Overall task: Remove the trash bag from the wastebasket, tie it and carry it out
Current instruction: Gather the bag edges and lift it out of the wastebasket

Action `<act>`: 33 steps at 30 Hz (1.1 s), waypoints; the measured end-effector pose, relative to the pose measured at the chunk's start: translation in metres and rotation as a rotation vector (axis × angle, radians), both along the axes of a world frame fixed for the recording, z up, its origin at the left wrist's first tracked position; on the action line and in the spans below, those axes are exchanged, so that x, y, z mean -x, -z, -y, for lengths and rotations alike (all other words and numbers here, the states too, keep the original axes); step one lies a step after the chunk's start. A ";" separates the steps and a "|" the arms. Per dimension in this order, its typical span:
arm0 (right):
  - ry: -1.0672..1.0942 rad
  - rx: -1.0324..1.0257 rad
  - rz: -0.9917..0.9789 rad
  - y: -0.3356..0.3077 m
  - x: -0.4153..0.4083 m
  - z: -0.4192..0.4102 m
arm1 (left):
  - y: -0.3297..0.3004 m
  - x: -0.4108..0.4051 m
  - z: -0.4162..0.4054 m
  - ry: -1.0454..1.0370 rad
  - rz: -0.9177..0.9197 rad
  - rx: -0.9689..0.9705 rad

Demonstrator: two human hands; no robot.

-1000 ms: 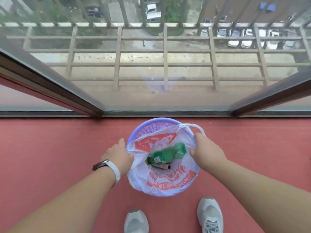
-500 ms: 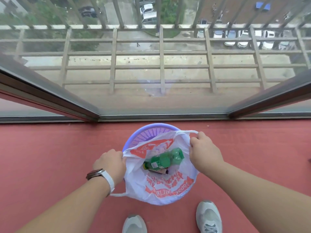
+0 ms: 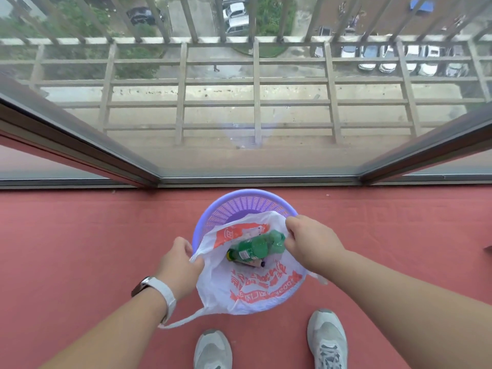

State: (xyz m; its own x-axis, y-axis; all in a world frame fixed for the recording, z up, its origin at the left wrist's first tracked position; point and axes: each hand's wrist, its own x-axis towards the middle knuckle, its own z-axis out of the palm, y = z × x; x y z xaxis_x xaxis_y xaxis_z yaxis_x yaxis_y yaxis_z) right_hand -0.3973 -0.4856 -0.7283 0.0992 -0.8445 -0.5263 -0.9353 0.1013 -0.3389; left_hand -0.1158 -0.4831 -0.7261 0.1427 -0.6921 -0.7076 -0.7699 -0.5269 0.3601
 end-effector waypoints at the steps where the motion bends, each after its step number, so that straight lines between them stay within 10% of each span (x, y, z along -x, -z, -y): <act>1: 0.044 -0.014 0.017 0.000 0.001 -0.001 | -0.003 -0.002 -0.002 -0.014 0.003 -0.052; 9: 0.346 -0.078 0.120 -0.037 0.016 -0.021 | -0.051 -0.030 -0.018 -0.007 -0.041 -0.083; 16: 0.248 -0.184 -0.209 -0.098 0.026 -0.004 | -0.103 -0.008 -0.004 -0.077 -0.165 0.092; 33: 0.726 0.066 0.339 -0.219 0.006 0.008 | -0.213 0.019 0.005 -0.301 -0.388 0.307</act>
